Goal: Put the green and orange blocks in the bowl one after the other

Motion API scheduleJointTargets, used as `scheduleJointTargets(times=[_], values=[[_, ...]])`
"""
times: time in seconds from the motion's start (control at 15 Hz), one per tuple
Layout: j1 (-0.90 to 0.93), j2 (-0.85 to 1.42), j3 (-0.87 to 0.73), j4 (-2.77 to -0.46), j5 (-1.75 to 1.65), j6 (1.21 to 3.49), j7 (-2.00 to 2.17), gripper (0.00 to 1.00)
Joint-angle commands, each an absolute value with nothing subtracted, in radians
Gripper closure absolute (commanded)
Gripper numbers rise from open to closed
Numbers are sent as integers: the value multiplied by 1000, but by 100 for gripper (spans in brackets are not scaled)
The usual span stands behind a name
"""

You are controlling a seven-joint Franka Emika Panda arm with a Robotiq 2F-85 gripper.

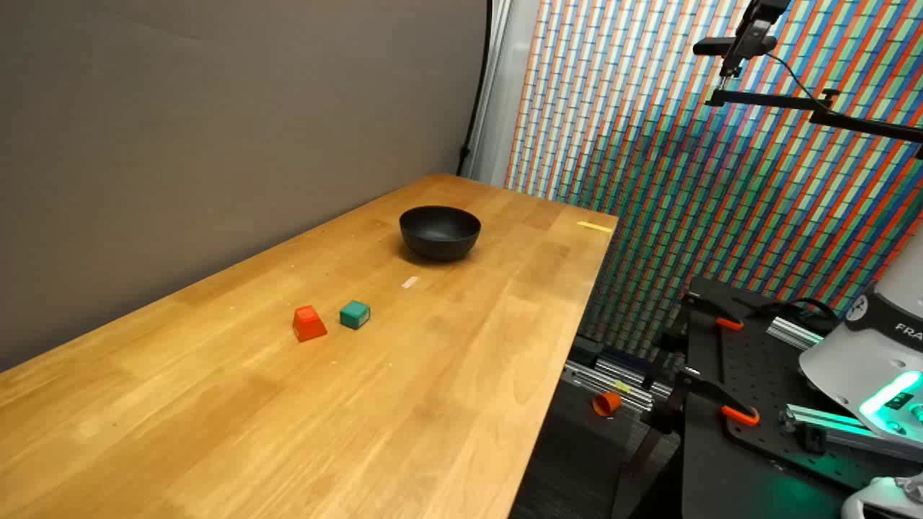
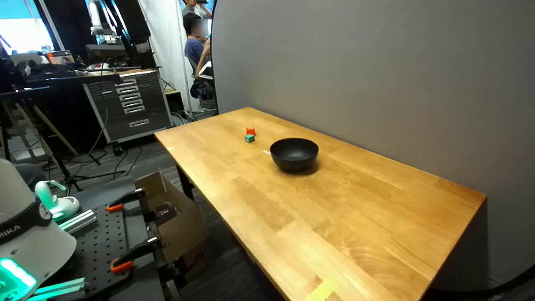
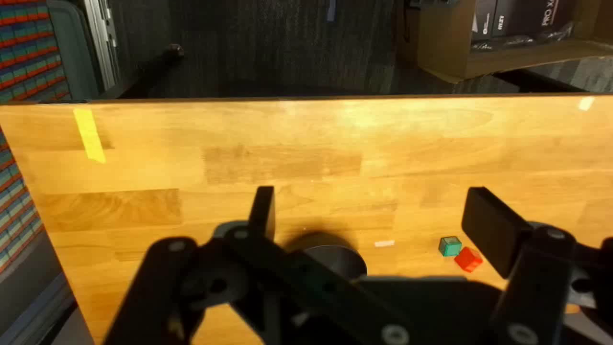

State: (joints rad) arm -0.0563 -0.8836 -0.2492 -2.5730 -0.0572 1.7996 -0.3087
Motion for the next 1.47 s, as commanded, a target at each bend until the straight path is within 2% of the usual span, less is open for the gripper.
scheduleJointTargets(times=[0.0, 0.2, 0.53, 0.73, 1.0, 1.27, 1.33, 1.4], values=[[-61, -882, -245, -2569, -53, 1798, -312, 0], [-61, -885, -245, -2566, -53, 1798, -312, 0], [38, -673, -262, -2604, 91, 2178, -323, 0], [158, -495, -265, -2580, 215, 2310, -418, 0], [318, -234, -275, -2496, 327, 2373, -525, 0], [402, 22, -245, -2345, 364, 2355, -591, 0], [314, 86, -135, -2299, 382, 2349, -615, 0], [301, 150, -96, -2252, 367, 2359, -617, 0]])
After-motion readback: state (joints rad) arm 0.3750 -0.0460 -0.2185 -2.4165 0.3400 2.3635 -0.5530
